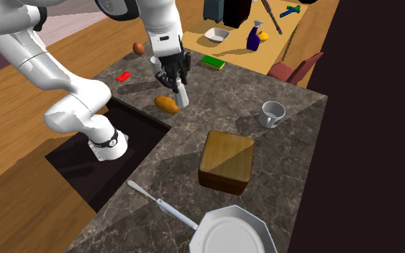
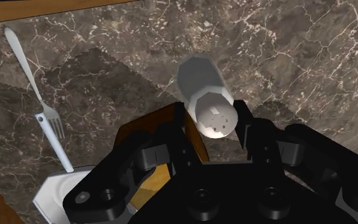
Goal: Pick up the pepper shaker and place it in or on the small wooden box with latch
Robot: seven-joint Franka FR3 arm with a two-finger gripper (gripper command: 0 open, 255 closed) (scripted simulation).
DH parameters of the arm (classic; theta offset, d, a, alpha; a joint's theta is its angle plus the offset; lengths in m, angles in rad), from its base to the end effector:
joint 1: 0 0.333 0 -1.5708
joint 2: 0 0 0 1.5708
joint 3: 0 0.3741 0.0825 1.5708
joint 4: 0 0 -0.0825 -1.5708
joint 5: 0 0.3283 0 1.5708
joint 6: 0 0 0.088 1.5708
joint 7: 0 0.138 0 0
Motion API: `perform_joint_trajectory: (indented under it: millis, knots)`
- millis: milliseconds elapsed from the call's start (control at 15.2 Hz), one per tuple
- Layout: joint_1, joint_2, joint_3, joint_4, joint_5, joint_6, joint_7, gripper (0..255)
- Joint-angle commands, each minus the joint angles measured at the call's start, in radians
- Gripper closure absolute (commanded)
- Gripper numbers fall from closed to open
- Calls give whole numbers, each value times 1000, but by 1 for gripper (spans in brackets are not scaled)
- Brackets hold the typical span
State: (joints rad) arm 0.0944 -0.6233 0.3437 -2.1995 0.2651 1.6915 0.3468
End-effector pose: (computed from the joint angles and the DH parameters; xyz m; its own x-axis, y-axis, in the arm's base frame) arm 0.2351 0.1920 0.6226 0.9981 0.0158 0.0594 0.0213 -0.9955 -0.0926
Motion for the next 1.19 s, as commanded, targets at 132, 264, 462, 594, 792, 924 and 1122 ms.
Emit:
perform_joint_trajectory:
  millis: [132, 264, 462, 594, 792, 924, 1122]
  knots:
    - [-4, 14, -6, 66, -8, -52, 8, 255]
    - [-14, 48, -9, 94, -19, -48, -1, 255]
    - [-42, 152, -17, 183, -50, -39, -22, 255]
    - [-58, 223, -21, 249, -71, -38, -33, 255]
    - [-79, 332, -25, 358, -104, -44, -46, 255]
    - [-90, 407, -27, 439, -127, -53, -52, 255]
    - [-102, 525, -28, 575, -163, -78, -58, 255]
